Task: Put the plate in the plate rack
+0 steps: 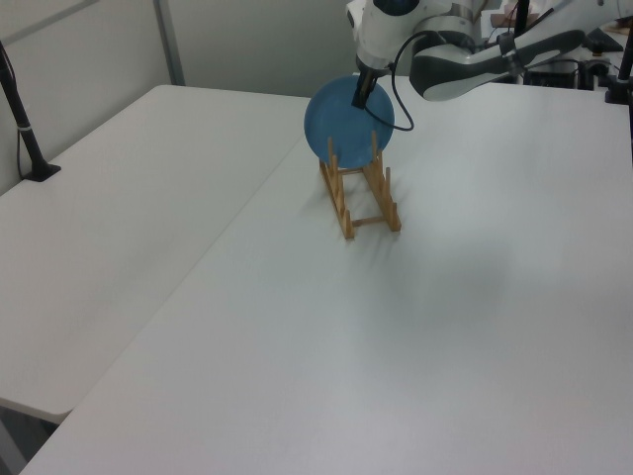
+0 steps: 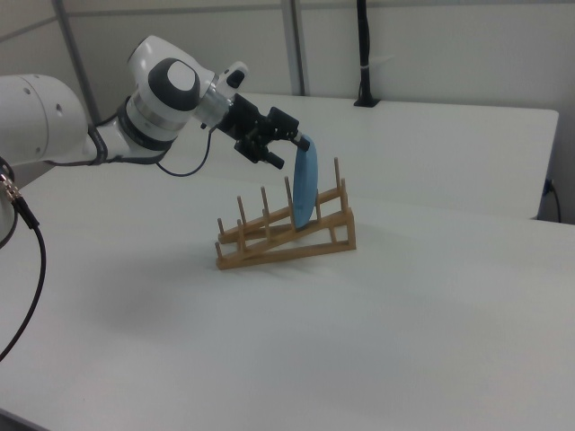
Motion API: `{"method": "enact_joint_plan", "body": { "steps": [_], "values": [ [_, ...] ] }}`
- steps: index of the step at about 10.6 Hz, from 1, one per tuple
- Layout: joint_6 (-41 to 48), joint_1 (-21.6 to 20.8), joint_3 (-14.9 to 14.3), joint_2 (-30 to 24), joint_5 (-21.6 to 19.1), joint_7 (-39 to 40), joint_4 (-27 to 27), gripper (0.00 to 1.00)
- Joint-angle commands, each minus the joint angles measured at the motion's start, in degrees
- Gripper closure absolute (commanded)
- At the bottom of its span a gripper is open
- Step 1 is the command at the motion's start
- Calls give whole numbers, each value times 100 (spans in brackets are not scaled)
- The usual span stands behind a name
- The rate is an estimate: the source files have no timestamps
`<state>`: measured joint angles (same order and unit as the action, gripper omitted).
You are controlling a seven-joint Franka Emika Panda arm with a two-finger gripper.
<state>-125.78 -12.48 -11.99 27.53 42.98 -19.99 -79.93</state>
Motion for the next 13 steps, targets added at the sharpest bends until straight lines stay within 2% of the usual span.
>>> {"method": "enact_joint_plan", "body": {
  "steps": [1,2,3,6,7,9,13],
  "values": [
    [-61,-27,143,-448,-1252,-40,-110,0],
    [87,0,241,-720,-1901,38,-145,0],
    [611,9,285,-1002,-2508,178,-276,0],
    [2167,236,732,-1749,-3793,776,-917,0],
    [2633,385,821,-1986,-4076,916,-1110,0],
    [2997,544,830,-2487,-4385,1023,-1628,0],
    [3111,712,795,-2507,-4386,1102,-1657,0]
  ]
}}
